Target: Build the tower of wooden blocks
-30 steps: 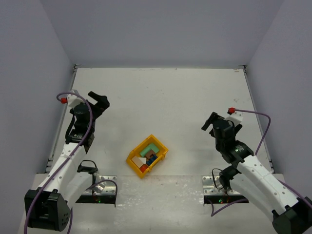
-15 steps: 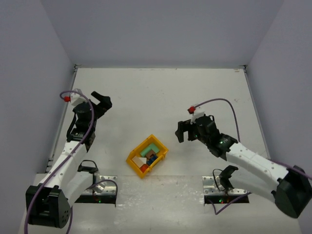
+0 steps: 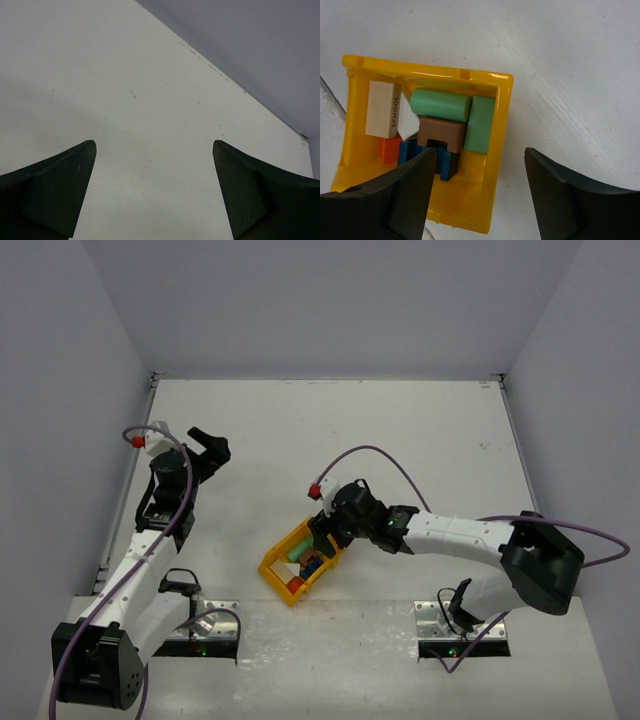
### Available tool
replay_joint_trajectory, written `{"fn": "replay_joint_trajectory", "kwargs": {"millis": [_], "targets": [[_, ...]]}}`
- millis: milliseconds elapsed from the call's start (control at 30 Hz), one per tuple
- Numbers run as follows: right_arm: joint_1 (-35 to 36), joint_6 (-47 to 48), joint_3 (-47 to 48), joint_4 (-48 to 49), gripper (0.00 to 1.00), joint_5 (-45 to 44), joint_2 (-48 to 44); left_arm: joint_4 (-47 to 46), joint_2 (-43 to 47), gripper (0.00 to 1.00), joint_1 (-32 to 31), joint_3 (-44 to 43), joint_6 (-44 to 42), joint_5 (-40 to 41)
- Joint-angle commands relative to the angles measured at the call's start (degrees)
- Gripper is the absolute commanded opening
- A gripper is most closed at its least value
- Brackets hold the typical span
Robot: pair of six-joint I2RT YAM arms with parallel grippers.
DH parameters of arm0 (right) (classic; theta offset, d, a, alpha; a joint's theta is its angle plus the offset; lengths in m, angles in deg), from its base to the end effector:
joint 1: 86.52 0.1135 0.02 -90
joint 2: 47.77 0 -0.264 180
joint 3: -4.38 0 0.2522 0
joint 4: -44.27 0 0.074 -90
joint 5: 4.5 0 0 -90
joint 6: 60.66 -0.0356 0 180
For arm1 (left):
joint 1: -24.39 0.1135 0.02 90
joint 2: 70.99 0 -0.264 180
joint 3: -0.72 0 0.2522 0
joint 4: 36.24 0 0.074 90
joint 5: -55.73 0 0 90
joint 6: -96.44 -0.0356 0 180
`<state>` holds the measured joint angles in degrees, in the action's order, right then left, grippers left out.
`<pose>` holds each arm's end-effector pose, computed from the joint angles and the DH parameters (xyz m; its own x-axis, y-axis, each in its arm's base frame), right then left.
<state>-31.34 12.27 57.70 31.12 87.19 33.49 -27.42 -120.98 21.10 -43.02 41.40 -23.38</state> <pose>0.1620 0.2348 0.1842 -0.6034 -0.3536 -0.7148 -0.6864 0.6865 0.2398 0.2062 -0.0051 0.2599 -0.1407 -0.5555 -0.8195 -0.2518 0.8206 -0.5130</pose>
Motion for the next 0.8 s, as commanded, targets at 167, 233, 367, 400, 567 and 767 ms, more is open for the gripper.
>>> {"fn": "replay_joint_trajectory", "kwargs": {"millis": [167, 233, 367, 400, 567, 767], "targets": [[2.61, 1.32, 4.43, -4.59, 0.32, -10.74, 4.59, -1.84, 1.72, 1.00, 0.39, -0.71, -0.24, 0.70], [2.73, 1.62, 5.14, -5.98, 0.22, -14.17, 4.48, -1.62, 2.12, 1.00, 0.39, -0.70, -0.24, 1.08], [2.73, 3.22, 8.24, -9.74, 0.01, -25.52, 2.38, -0.90, 2.91, 1.00, 0.39, -0.61, 0.37, 2.68], [2.73, 3.65, 9.14, -10.56, 0.00, -29.17, 2.06, -0.69, 3.02, 1.00, 0.39, -0.61, 0.50, 3.03], [2.72, 14.23, 11.69, -10.77, 0.00, -43.75, -0.66, -0.25, 3.40, 1.00, 0.39, -0.44, 0.92, 4.09], [1.09, 25.74, 14.56, -7.74, 0.00, -60.27, 0.29, -0.08, 2.80, 1.00, 0.39, -0.78, 0.99, 4.40]]}}
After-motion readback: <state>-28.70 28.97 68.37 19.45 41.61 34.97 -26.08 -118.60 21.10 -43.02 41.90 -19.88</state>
